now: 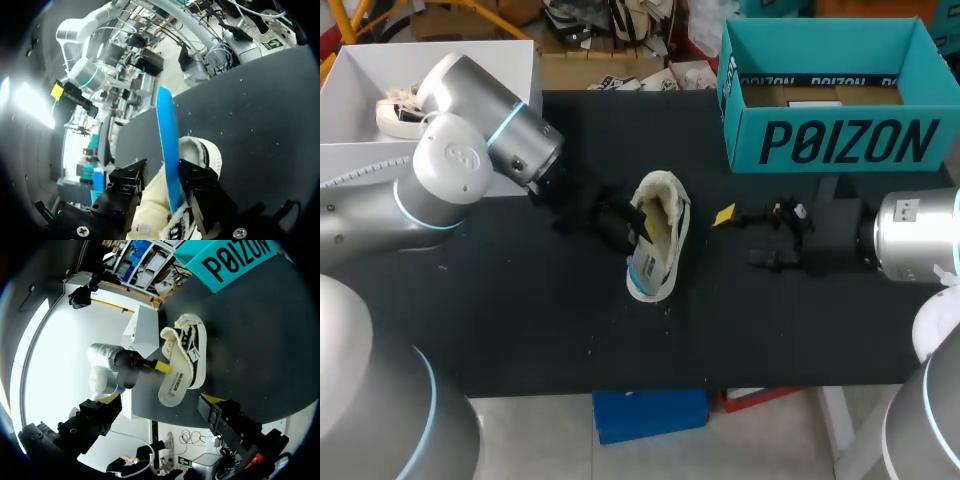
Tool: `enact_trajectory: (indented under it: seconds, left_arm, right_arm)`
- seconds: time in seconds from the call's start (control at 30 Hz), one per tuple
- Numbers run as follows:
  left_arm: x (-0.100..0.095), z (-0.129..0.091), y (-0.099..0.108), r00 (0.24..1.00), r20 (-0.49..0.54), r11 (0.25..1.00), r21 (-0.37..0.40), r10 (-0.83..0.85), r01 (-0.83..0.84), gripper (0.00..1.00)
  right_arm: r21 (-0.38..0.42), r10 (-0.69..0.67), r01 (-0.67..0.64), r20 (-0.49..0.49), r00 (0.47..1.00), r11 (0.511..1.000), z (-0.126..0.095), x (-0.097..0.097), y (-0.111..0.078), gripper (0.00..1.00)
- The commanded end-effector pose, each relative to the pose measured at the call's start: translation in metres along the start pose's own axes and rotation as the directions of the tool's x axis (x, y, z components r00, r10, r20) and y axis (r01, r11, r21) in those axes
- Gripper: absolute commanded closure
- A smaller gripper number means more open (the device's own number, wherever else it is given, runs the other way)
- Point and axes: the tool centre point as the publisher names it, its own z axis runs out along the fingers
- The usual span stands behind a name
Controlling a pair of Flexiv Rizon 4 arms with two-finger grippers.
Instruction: Take the shoe out of the shoebox, open the shoe tongue, remove and reinsert the insole, then place the shoe into the shoebox
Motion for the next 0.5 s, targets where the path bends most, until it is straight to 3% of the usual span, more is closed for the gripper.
enact_trajectory:
  seconds: [0.03,0.4,0.5]
  left_arm:
    - [0.001,-0.004,-0.011,1.000,-0.014,1.000,0.004,0.007,-0.007,0.64]
    - [0.006,0.009,-0.025,0.996,-0.070,0.996,0.070,0.062,-0.057,0.65]
    - [0.006,0.010,-0.026,0.994,-0.078,0.994,0.089,0.074,-0.067,0.75]
  right_arm:
    - [0.001,0.001,-0.001,0.000,1.000,1.000,0.000,0.000,0.000,0.00]
    - [0.001,0.001,-0.001,0.000,1.000,1.000,0.000,0.000,0.000,0.00]
    - [0.001,0.001,-0.001,0.000,1.000,1.000,0.000,0.000,0.000,0.00]
